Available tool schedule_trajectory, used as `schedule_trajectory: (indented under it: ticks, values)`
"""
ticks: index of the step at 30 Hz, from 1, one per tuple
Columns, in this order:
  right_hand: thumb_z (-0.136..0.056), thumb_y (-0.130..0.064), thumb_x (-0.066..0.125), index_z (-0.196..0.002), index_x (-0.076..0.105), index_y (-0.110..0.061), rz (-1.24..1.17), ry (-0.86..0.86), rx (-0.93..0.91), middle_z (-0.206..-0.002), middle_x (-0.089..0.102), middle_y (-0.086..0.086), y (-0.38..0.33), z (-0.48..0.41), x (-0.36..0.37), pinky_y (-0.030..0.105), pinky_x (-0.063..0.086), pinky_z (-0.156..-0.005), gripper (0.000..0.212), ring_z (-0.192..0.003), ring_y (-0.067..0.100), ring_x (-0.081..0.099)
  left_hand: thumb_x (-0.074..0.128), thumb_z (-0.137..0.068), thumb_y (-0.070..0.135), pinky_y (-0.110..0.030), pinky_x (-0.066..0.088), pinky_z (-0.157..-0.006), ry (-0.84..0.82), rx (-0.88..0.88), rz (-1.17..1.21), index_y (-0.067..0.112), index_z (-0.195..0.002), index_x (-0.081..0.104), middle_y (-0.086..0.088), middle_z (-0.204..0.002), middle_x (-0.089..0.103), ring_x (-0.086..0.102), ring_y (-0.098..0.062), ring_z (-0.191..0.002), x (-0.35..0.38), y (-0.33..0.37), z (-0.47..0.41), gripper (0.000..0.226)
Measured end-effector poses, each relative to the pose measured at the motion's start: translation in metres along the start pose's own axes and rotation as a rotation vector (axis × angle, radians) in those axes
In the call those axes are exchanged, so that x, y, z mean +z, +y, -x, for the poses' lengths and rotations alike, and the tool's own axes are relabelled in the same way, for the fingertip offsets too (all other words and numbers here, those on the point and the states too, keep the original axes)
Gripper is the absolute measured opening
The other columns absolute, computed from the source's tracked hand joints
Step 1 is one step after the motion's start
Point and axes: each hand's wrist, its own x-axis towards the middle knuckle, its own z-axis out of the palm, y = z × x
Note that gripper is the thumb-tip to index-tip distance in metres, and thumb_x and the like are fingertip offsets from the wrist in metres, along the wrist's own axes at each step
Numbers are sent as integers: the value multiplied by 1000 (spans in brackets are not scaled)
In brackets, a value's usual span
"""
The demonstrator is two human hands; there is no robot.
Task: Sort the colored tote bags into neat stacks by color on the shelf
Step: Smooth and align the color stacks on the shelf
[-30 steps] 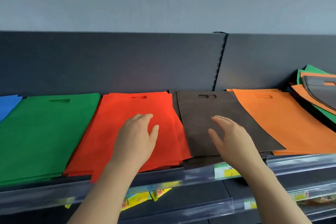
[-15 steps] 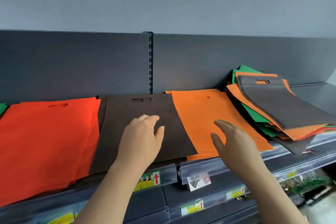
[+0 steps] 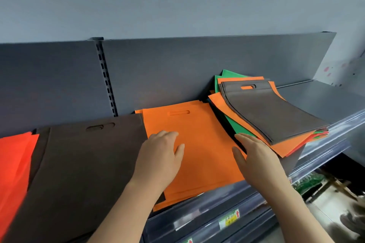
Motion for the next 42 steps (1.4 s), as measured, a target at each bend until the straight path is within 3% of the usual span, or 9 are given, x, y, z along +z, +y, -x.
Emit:
schedule_trajectory:
  ticks: [10, 16, 19, 22, 24, 27, 31, 35, 42]
  values:
    - [-95, -14, 47, -109, 62, 0, 112, 19, 71, -119, 62, 12, 113, -73, -24, 35, 42, -84, 25, -109, 32, 56, 47, -95, 35, -30, 45, -91, -38, -31, 82, 17, -127, 55, 0, -115, 60, 53, -17, -110, 67, 69, -55, 37]
    - [-94, -21, 41, -74, 49, -9, 156, -118, 120, -84, 54, 6, 185, -118, -25, 35, 36, -66, 25, -87, 32, 56, 50, -95, 33, -36, 47, -86, -107, -117, 148, 10, -117, 58, -5, -111, 61, 57, -20, -101, 111, 121, -90, 32]
    - [-94, -22, 41, -82, 61, -10, 198, -174, 37, -93, 62, 3, 194, -119, -19, 34, 39, -74, 26, -95, 27, 58, 50, -95, 36, -37, 49, -84, -137, -186, 169, 9, -117, 55, -7, -111, 62, 58, -21, -98, 127, 138, -102, 36]
    - [-94, -22, 47, -114, 67, -16, 71, -168, -82, -121, 62, -5, 193, -113, -19, 25, 36, -94, 28, -115, 17, 53, 54, -93, 36, -34, 50, -82, -130, -275, 240, 9, -121, 51, -6, -111, 63, 61, -21, -96, 135, 147, -108, 39]
    - [-95, -22, 49, -123, 63, -20, -8, -206, -161, -128, 58, -9, 191, -111, -21, 18, 32, -98, 31, -121, 11, 49, 58, -91, 32, -29, 45, -88, -104, -338, 287, 8, -135, 42, -6, -125, 58, 57, -22, -111, 137, 151, -110, 53]
    - [-93, -20, 53, -121, 64, -19, -125, -227, -199, -126, 60, -9, 199, -115, -24, 14, 31, -99, 30, -120, 7, 51, 62, -89, 20, -25, 40, -94, -53, -413, 316, 10, -148, 23, -5, -141, 46, 46, -21, -126, 137, 154, -112, 71]
    - [-93, -29, 51, -106, 64, -10, 20, -130, 10, -111, 62, 5, 234, -130, -33, 33, 39, -94, 27, -111, 26, 55, 59, -90, 13, -17, 37, -76, 27, -449, 341, 11, -142, 31, -2, -127, 56, 55, -20, -112, 136, 157, -111, 60]
    - [-94, -33, 43, -81, 55, -14, 114, -164, 12, -85, 61, -1, 238, -131, -30, 33, 37, -85, 25, -89, 22, 57, 57, -92, 21, -19, 36, -76, 48, -484, 397, 12, -129, 44, 0, -125, 56, 54, -19, -112, 138, 161, -108, 41]
    - [-91, -30, 54, -116, 61, -17, -15, -145, -131, -108, 66, -1, 220, -122, -33, 29, 38, -97, 29, -103, 18, 56, 62, -89, 14, -28, 41, -90, 81, -572, 425, 11, -147, 17, -8, -139, 45, 49, -25, -121, 132, 155, -105, 73]
